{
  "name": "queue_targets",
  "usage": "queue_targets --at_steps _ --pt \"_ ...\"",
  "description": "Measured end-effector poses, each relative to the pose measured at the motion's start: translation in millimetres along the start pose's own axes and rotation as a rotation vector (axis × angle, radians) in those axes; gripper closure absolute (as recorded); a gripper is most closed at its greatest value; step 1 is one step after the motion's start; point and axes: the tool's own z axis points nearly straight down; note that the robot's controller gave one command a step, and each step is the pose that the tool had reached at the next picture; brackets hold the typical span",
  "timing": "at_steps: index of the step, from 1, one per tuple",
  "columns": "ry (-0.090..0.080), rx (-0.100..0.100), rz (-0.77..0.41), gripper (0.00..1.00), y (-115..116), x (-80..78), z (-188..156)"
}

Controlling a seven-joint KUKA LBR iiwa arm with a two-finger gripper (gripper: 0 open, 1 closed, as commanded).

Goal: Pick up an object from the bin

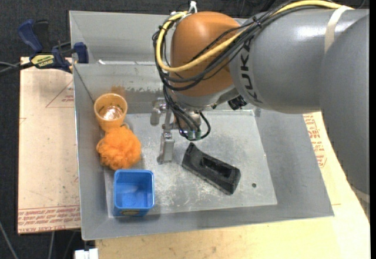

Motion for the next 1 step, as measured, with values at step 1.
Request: queue_targets --at_steps 1 --pt "-0.007 -0.001 0.004 0.0 -0.9 -1.5 -4.9"
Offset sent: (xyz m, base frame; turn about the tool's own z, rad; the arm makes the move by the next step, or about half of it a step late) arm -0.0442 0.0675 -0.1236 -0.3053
